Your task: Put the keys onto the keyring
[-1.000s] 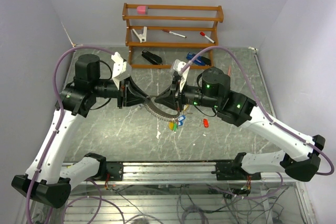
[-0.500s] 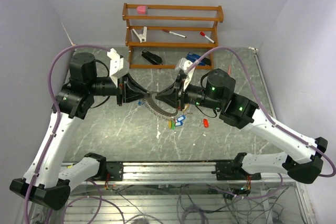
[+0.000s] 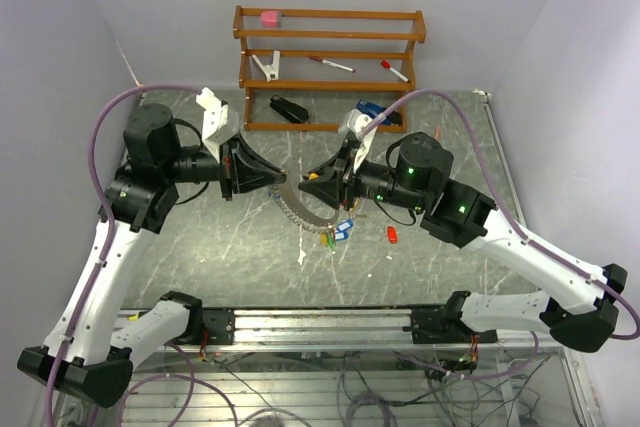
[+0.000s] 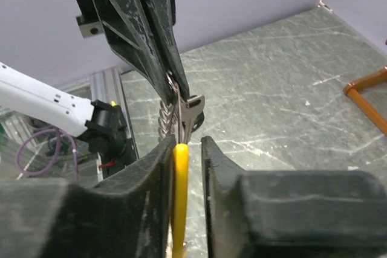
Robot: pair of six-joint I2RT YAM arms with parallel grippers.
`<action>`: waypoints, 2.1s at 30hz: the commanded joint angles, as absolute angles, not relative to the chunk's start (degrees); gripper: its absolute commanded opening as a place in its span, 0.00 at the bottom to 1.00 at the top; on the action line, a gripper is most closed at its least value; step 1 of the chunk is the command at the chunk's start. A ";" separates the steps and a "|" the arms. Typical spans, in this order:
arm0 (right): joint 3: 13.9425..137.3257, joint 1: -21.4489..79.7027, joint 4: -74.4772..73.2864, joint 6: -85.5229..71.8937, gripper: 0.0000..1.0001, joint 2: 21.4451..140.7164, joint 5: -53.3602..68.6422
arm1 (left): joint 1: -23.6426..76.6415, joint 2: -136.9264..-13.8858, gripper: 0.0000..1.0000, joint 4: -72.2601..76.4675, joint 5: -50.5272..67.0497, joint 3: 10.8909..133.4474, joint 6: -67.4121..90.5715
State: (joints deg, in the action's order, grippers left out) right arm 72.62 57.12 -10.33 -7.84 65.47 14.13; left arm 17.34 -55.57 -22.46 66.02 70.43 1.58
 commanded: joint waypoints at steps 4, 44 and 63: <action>72.16 56.91 -13.76 -6.16 0.39 63.11 14.50 | 16.96 -56.12 0.07 -24.07 70.25 73.46 -1.38; 83.38 55.64 -21.08 0.99 0.33 73.49 26.45 | 18.89 -65.51 0.07 -63.38 67.34 81.82 -31.53; 79.52 56.81 -14.81 -1.98 0.30 75.00 27.80 | 19.15 -66.53 0.07 -61.46 68.06 83.23 -28.48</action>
State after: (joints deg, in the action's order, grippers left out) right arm 80.58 56.34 -17.65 -1.34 74.81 27.88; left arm 18.68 -66.43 -62.50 65.69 81.06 -29.85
